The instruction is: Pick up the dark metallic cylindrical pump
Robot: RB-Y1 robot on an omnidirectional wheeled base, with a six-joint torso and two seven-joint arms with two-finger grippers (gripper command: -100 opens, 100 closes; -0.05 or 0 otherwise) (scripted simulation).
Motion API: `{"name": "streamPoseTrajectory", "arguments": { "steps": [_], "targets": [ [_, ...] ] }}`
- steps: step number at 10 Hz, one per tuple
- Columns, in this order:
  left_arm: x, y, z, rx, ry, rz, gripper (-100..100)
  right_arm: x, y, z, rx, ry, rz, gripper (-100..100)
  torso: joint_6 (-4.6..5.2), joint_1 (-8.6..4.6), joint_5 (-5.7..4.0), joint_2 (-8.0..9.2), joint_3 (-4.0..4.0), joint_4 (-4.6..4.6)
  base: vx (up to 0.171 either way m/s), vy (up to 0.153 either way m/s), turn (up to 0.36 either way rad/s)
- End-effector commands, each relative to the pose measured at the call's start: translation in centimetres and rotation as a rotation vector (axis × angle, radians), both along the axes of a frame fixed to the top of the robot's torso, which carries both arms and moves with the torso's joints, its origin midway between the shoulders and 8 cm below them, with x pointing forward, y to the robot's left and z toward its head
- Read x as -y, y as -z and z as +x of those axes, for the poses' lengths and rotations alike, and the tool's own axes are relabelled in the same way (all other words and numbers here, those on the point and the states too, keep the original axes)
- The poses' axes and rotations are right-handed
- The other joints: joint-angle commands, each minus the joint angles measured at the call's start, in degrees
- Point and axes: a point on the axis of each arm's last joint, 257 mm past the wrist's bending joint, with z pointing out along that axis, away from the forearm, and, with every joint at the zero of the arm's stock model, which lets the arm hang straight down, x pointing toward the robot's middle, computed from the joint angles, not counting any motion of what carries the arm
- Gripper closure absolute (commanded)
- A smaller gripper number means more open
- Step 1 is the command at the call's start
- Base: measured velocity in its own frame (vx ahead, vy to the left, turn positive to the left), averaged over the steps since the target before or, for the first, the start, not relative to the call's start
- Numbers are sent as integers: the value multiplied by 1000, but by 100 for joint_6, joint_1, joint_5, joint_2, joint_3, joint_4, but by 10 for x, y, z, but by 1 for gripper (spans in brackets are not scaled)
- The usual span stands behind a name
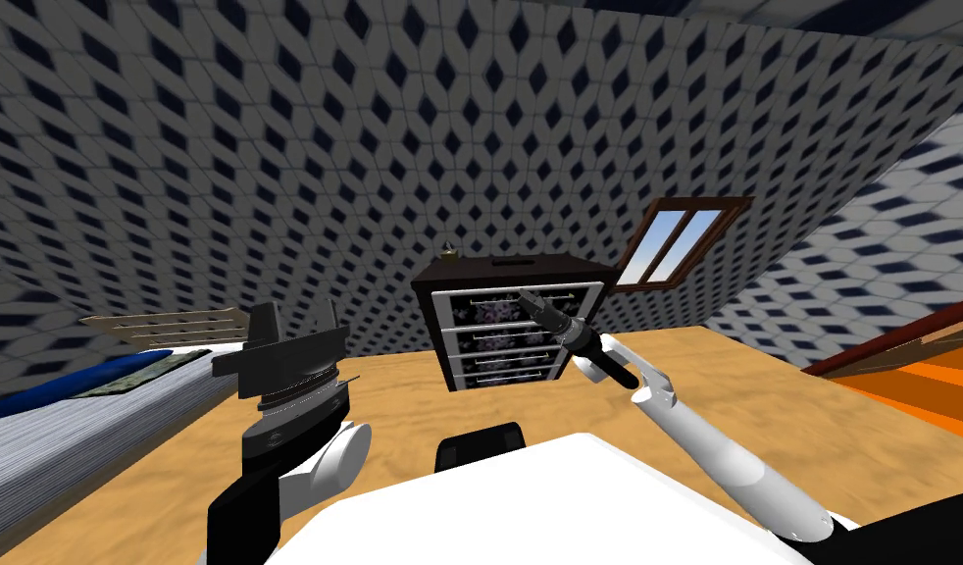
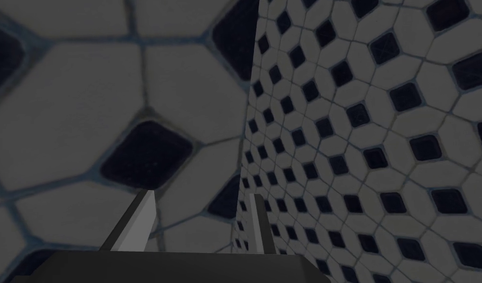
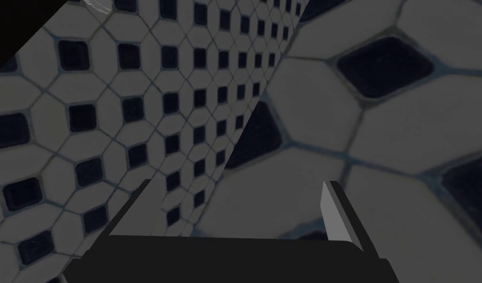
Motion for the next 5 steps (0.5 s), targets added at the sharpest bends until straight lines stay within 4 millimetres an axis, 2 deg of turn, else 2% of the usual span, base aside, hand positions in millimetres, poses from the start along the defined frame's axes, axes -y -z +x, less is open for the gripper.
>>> {"name": "streamPoseTrajectory", "arguments": {
  "steps": [1,2,4,5],
  "targets": [
    [0,0,0,0,0,0,0,-3,3,1,6,-23,-57,-100,0,0,0,0,0,0,-48,-14,95],
    [0,0,0,0,0,0,0,-3,5,1,5,-27,-76,-100,6,-5,-1,2,2,1,-24,-12,-25],
    [0,0,0,0,0,0,0,-8,9,4,21,-63,-162,-100,0,-4,-1,2,1,0,-52,-12,155],
    [0,0,0,0,0,0,0,-8,11,4,20,-66,-180,-100,6,-6,-2,4,3,1,-23,-10,-9]
  ]
}}
